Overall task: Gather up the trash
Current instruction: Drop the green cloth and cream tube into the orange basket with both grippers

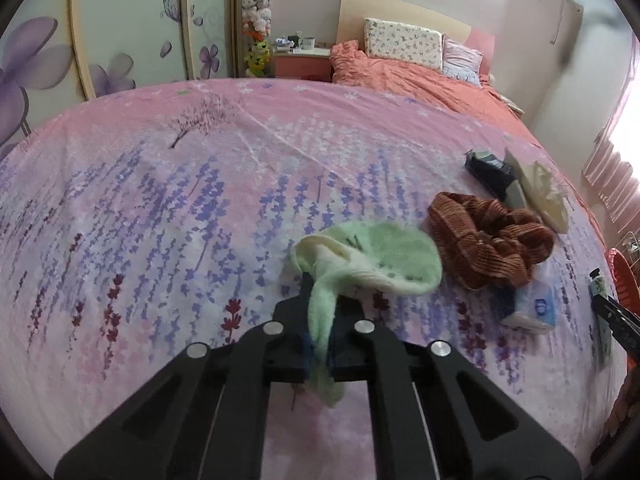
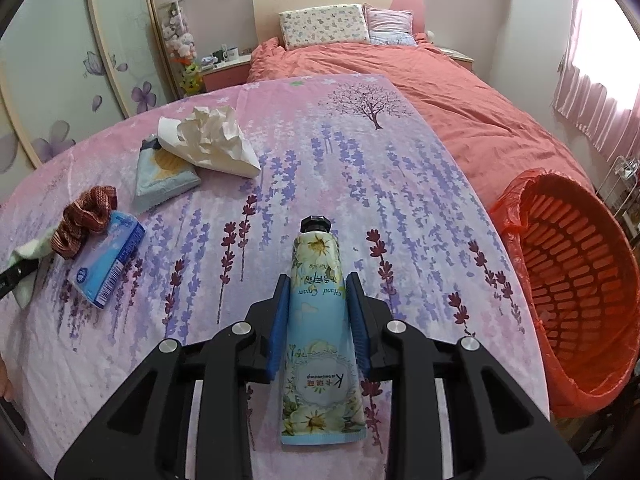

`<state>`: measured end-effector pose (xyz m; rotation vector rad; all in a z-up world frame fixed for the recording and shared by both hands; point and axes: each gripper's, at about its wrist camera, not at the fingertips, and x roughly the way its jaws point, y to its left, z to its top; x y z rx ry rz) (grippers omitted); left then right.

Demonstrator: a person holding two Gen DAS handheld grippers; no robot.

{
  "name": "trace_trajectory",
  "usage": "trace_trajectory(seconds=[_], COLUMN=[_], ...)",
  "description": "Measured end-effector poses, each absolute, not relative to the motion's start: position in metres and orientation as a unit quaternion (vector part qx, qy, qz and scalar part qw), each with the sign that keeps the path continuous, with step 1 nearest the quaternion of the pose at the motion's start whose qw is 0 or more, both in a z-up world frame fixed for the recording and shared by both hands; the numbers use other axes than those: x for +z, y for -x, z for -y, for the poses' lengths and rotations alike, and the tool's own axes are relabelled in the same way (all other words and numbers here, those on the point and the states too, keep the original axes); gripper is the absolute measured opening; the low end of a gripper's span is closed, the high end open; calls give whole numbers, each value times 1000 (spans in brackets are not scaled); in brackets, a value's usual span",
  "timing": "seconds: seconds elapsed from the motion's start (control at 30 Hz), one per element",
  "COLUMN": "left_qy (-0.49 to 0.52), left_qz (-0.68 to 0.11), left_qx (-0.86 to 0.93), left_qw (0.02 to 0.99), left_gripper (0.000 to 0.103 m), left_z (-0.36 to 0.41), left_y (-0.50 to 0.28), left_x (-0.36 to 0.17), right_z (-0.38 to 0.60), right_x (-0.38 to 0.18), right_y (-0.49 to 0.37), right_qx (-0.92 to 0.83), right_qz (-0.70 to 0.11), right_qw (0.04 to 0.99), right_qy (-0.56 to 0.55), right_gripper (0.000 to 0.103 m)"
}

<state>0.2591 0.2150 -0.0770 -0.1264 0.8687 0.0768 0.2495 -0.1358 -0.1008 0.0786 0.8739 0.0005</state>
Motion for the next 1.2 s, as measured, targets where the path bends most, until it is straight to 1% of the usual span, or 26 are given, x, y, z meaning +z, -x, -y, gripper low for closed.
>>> trace_trajectory(seconds=[0.2,0.53,0.87,1.07,1.2], left_qy=[43,58,42,41,39], left_qz=[-391,-341,-306,-301,-304], left_qx=[29,-23,-123,-191,-236], left_qw=[919,938,943,934,922], left_gripper=[6,6,6,6,6], left_z=[-197,-149,-58,5,53], left_y=[-242,-217,-209,-212,-215], left_x=[-53,-3,34,41,37], right_z=[150,173,211,246,279], right_x=[-93,-52,-15,-5,-5], right_y=[-234,-201,-173,-164,-163], right_qx=[8,9,-31,-63,-98], right_qz=[-411,-355,-292,-267,-258], right_qw=[909,931,953,958,956], right_qy=[-72,-84,-78,-87,-98], right_gripper=[29,29,29,29,29])
